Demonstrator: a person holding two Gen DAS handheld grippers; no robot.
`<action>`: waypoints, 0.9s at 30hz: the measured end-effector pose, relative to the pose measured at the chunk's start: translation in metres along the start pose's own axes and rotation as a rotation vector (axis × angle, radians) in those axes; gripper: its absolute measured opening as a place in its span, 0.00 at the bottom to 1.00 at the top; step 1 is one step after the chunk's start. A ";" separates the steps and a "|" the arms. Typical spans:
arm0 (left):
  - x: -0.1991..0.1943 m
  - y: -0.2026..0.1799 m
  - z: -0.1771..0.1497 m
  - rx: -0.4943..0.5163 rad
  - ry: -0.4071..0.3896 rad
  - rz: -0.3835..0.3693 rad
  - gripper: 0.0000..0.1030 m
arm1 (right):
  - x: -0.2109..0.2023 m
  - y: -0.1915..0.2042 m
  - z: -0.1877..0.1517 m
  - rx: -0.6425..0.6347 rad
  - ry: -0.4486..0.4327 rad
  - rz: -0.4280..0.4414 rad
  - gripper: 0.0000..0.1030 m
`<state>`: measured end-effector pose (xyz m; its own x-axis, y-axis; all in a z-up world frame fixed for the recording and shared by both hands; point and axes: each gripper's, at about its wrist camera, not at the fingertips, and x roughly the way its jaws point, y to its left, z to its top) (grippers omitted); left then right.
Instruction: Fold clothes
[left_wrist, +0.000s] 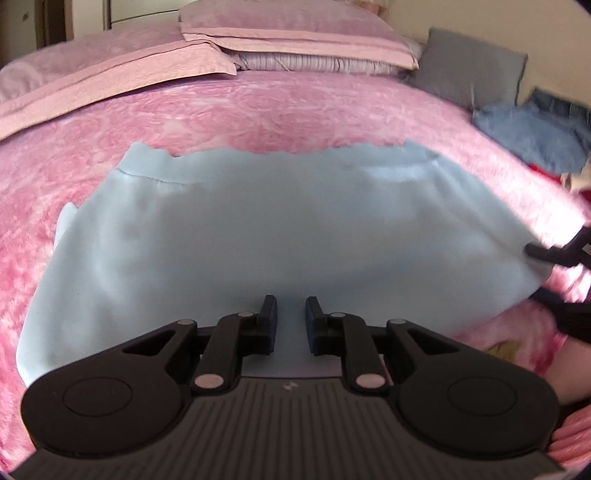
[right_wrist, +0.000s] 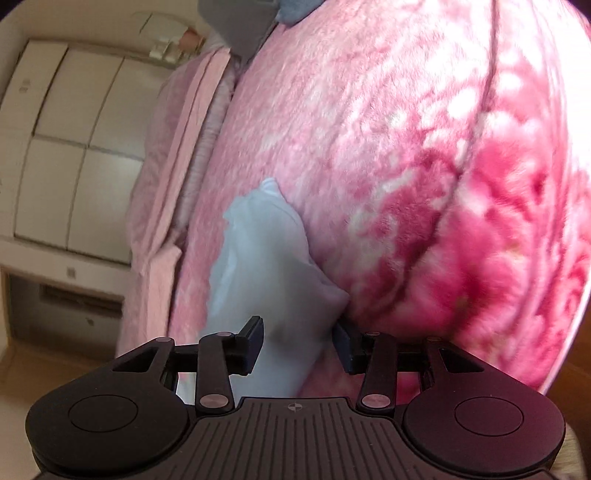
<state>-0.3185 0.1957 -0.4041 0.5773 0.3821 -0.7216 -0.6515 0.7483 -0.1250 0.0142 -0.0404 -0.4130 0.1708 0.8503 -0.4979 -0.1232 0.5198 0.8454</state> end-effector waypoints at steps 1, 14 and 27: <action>-0.002 0.005 0.001 -0.025 -0.003 -0.009 0.15 | 0.002 0.001 0.000 -0.004 -0.008 0.004 0.44; -0.021 0.056 -0.001 -0.145 -0.039 -0.020 0.11 | 0.006 0.000 -0.012 0.039 -0.010 0.010 0.45; -0.026 0.087 0.000 -0.220 -0.045 -0.003 0.11 | 0.000 -0.008 -0.018 0.075 -0.010 0.039 0.45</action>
<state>-0.3904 0.2507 -0.3965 0.5979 0.4075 -0.6903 -0.7383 0.6154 -0.2761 -0.0019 -0.0429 -0.4231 0.1768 0.8686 -0.4629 -0.0561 0.4784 0.8763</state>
